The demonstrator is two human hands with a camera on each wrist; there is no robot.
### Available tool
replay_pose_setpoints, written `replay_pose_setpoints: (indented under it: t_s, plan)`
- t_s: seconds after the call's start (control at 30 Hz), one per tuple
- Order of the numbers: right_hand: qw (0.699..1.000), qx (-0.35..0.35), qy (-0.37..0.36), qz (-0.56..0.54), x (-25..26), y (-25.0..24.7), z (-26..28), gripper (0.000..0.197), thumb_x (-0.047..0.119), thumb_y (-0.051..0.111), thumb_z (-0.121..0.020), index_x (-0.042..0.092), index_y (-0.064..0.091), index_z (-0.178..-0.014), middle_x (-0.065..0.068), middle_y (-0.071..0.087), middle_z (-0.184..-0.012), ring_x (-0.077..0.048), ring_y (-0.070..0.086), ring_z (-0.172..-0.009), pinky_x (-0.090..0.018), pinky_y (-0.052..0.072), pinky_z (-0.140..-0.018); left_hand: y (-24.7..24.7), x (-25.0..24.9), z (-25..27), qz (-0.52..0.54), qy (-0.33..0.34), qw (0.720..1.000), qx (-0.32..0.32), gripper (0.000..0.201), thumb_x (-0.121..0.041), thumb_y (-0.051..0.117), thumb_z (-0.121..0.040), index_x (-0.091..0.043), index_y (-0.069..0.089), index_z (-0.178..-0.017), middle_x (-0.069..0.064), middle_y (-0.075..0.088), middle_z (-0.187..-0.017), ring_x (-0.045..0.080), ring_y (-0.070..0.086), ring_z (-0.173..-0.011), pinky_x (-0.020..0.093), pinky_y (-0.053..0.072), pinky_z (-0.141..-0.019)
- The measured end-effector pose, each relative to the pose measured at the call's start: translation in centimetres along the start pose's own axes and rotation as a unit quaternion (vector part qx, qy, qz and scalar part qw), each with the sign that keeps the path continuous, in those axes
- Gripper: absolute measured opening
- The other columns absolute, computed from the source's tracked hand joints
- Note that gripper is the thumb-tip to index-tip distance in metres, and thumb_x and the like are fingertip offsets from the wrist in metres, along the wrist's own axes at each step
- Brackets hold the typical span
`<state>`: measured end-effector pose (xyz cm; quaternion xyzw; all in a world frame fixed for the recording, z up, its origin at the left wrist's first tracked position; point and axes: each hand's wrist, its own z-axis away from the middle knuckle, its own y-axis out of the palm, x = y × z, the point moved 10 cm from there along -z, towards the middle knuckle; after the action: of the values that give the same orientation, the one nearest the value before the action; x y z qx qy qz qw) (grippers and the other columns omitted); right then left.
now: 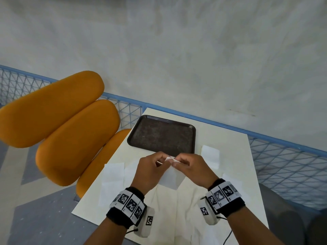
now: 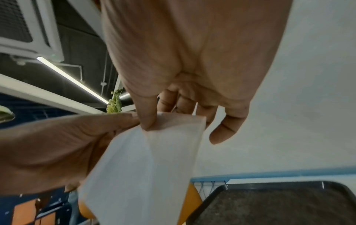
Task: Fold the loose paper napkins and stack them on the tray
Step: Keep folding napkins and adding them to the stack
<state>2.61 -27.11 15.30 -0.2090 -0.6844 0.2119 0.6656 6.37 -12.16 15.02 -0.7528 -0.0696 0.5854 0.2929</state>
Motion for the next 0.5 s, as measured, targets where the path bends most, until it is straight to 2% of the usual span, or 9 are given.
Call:
replay_pose_setpoints:
  t_s: [0.07, 0.13, 0.27, 0.4, 0.43, 0.5]
  plan:
    - [1.0, -0.006, 0.0, 0.022, -0.3, -0.9, -0.4, 0.021, 0.04, 0.065, -0.094, 0.023, 0.071, -0.085, 0.007, 0.069, -0.08, -0.007, 0.061, -0.073, -0.017, 0.046, -0.066, 0.1, 0.2, -0.4, -0.009, 0.007, 1.0, 0.001, 0.012, -0.053, 0.061, -0.092, -0.042, 0.061, -0.092, -0.029, 0.06, -0.082, -0.002, 0.063, -0.077, 0.002, 0.047, -0.062]
    - [0.999, -0.031, 0.008, 0.002, -1.6, -2.4, -0.5, 0.015, 0.032, 0.066, -0.095, 0.025, 0.071, -0.083, 0.011, 0.068, -0.077, -0.002, 0.06, -0.071, -0.015, 0.046, -0.067, 0.1, 1.4, -1.0, 0.029, -0.029, 0.999, -0.005, 0.013, -0.051, 0.06, -0.094, -0.039, 0.062, -0.089, -0.023, 0.065, -0.084, 0.004, 0.065, -0.08, 0.01, 0.053, -0.065]
    - [0.976, -0.107, 0.086, -0.168, -5.4, -4.0, 0.7, 0.015, 0.024, 0.065, -0.096, 0.018, 0.071, -0.084, 0.009, 0.06, -0.069, -0.007, 0.051, -0.065, -0.022, 0.045, -0.064, 2.2, 2.4, -1.7, 0.182, -0.123, 0.976, 0.004, 0.016, -0.037, 0.062, -0.097, -0.024, 0.07, -0.091, -0.006, 0.071, -0.085, 0.015, 0.069, -0.086, 0.02, 0.059, -0.068]
    - [0.942, -0.168, 0.132, -0.259, -7.9, -4.6, 1.3, 0.014, 0.023, 0.062, -0.098, 0.016, 0.071, -0.091, 0.001, 0.059, -0.072, -0.011, 0.049, -0.067, -0.023, 0.044, -0.058, 6.0, 2.0, -1.0, 0.259, -0.196, 0.943, 0.077, 0.017, -0.035, 0.066, -0.095, -0.02, 0.072, -0.097, -0.002, 0.075, -0.092, 0.016, 0.071, -0.09, 0.027, 0.059, -0.071]
    - [0.935, -0.172, 0.145, -0.275, -8.4, -4.7, 1.4, 0.012, 0.022, 0.061, -0.098, 0.016, 0.071, -0.095, 0.0, 0.061, -0.075, -0.012, 0.052, -0.068, -0.023, 0.046, -0.059, 6.7, 1.9, -1.0, 0.255, -0.197, 0.942, 0.09, 0.015, -0.033, 0.067, -0.095, -0.019, 0.073, -0.099, -0.001, 0.075, -0.094, 0.017, 0.072, -0.092, 0.029, 0.06, -0.071]
    - [0.912, -0.138, 0.16, -0.352, -9.1, -4.0, 1.5, 0.013, 0.016, 0.061, -0.098, 0.017, 0.069, -0.108, -0.006, 0.07, -0.091, -0.018, 0.064, -0.079, -0.029, 0.054, -0.07, 7.5, 1.9, -1.4, 0.226, -0.193, 0.95, 0.092, 0.012, -0.029, 0.067, -0.095, -0.019, 0.073, -0.097, -0.001, 0.075, -0.093, 0.019, 0.072, -0.092, 0.029, 0.061, -0.07]
